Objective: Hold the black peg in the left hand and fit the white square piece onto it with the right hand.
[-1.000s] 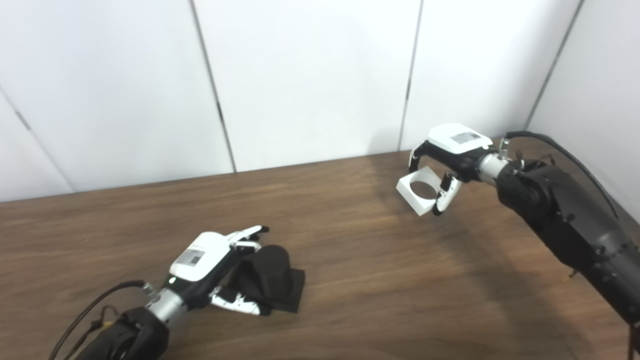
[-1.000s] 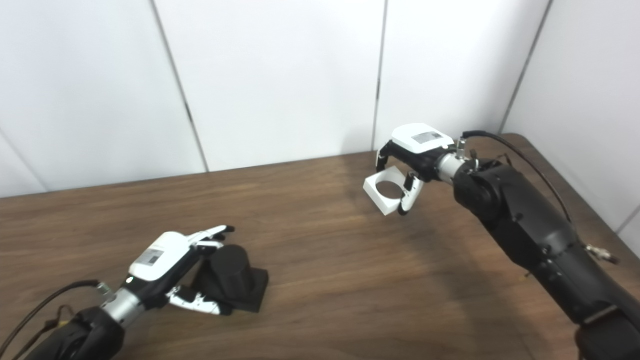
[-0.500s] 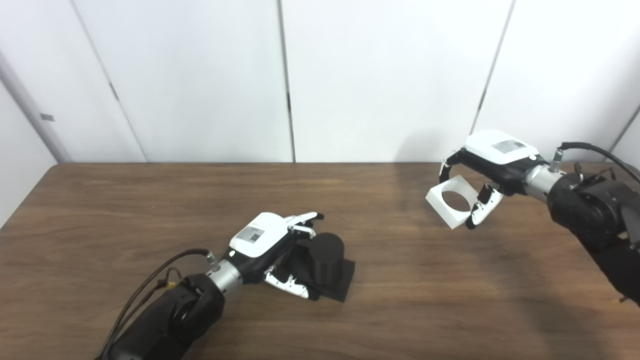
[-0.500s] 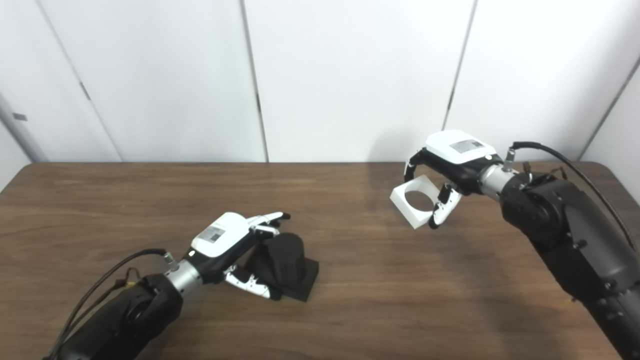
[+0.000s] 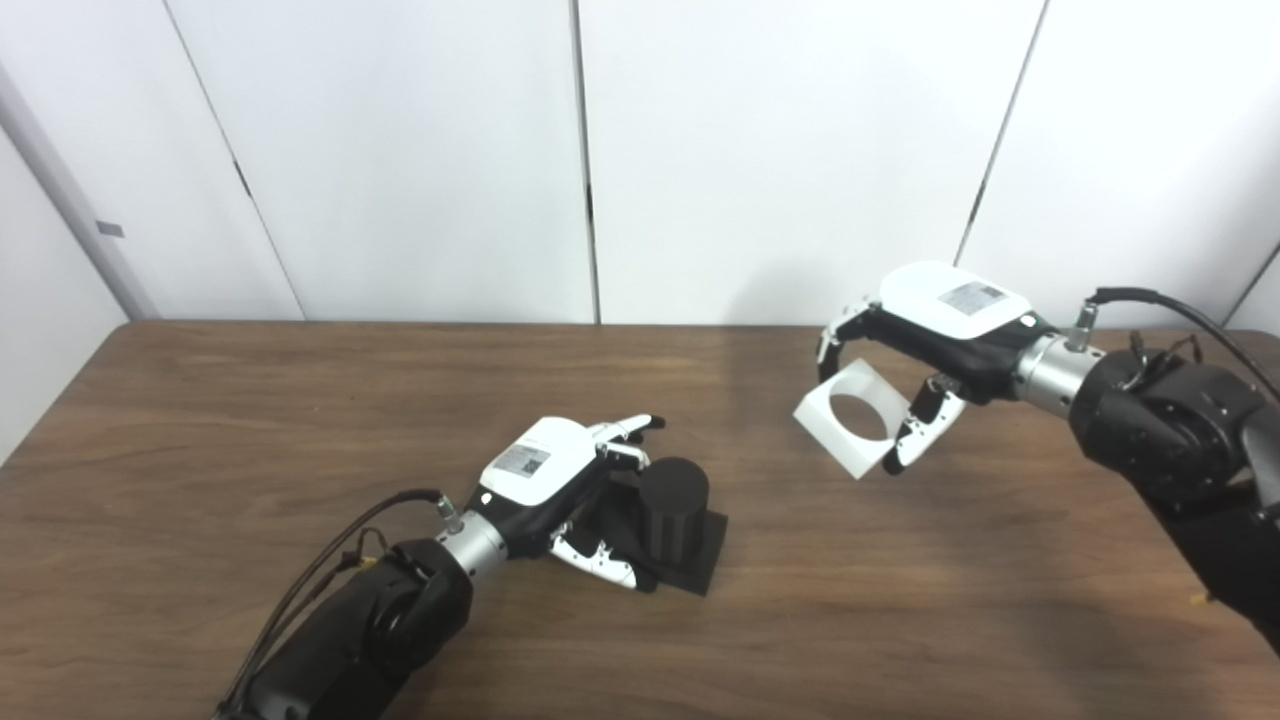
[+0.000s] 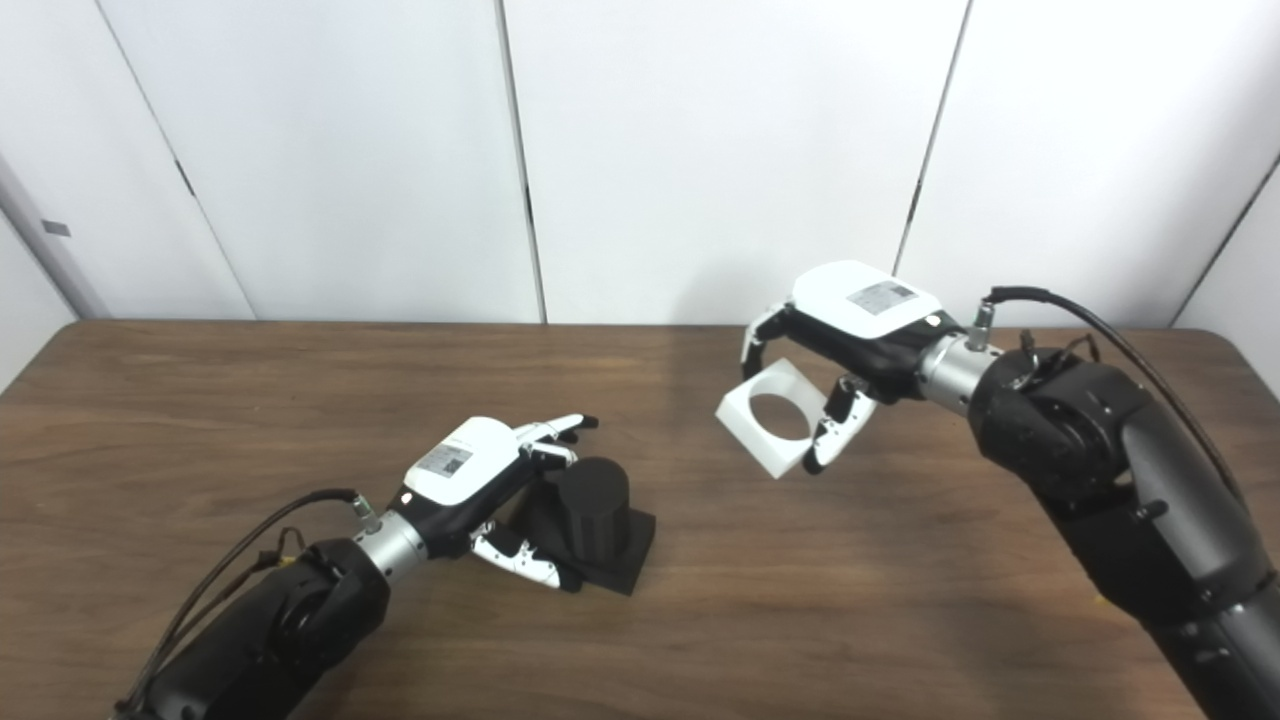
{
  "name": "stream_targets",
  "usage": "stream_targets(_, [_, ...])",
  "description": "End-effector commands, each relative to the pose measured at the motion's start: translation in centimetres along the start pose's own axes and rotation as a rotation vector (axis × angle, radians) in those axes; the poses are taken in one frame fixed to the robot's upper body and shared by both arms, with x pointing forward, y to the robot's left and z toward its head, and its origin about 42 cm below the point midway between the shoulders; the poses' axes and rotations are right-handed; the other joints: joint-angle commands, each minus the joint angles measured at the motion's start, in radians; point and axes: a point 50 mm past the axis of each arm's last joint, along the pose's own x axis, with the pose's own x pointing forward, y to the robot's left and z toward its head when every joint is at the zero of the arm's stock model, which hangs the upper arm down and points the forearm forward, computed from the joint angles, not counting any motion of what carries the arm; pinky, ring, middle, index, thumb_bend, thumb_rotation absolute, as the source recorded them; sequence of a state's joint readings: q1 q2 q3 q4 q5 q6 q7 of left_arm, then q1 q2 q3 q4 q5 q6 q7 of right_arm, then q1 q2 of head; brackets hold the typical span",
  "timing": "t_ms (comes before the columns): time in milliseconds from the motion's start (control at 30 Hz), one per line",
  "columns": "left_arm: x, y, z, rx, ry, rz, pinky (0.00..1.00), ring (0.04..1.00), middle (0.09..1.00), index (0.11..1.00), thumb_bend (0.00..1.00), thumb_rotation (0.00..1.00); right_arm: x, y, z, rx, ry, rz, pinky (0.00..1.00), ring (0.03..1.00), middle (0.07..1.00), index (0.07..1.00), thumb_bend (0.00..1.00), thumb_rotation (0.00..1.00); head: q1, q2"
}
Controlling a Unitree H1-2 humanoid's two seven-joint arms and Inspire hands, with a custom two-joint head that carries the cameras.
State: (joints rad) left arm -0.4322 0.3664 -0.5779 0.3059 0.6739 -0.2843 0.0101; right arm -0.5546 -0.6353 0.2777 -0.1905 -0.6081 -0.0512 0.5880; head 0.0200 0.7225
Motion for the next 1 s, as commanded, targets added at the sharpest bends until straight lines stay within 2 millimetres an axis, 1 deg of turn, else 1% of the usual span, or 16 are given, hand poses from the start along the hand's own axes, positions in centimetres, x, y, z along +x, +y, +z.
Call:
stream_targets(0, [-1.4,-6.5,1.5,-0.042,0.02,-0.257,0.63,0.845,0.935,0.492,0.52,0.07,0.2,-3.2,1.3,-0.06,-0.069,-0.08,0.68,0.775,0.731,0.479,0.52,0.13,0.001,0.0])
stream_targets(167, [-1.4,-6.5,1.4,-0.038,0.017,-0.261,0.63,0.848,0.937,0.492,0.52,0.07,0.9,-3.5,2.9,-0.057,-0.115,-0.086,0.68,0.77,0.739,0.48,0.52,0.13,0.001,0.0])
stream_targets(200, [-1.4,-6.5,1.4,-0.043,0.016,-0.259,0.63,0.848,0.937,0.492,0.52,0.07,1.1,-3.6,3.2,-0.059,-0.123,-0.086,0.68,0.77,0.74,0.479,0.52,0.13,-0.009,0.003])
stream_targets(500, [-1.3,-6.4,1.6,-0.051,0.018,-0.26,0.64,0.851,0.94,0.492,0.52,0.07,2.5,-3.6,5.2,-0.03,-0.178,-0.096,0.66,0.774,0.738,0.477,0.52,0.13,-0.01,0.008])
stream_targets(600, [-1.2,-6.4,1.7,-0.053,0.015,-0.259,0.64,0.857,0.942,0.492,0.52,0.07,3.0,-3.4,5.7,-0.011,-0.193,-0.094,0.66,0.774,0.734,0.478,0.52,0.13,-0.007,0.01])
stream_targets(700, [-1.2,-6.4,1.8,-0.057,0.012,-0.251,0.64,0.852,0.938,0.492,0.52,0.07,3.4,-3.1,6.2,0.005,-0.198,-0.084,0.69,0.778,0.733,0.478,0.52,0.13,-0.004,0.011])
stream_targets(967, [-0.9,-6.4,2.0,-0.046,0.014,-0.255,0.64,0.857,0.941,0.492,0.52,0.07,4.5,-2.4,6.9,0.026,-0.214,-0.072,0.7,0.782,0.739,0.478,0.52,0.13,0.002,0.016])
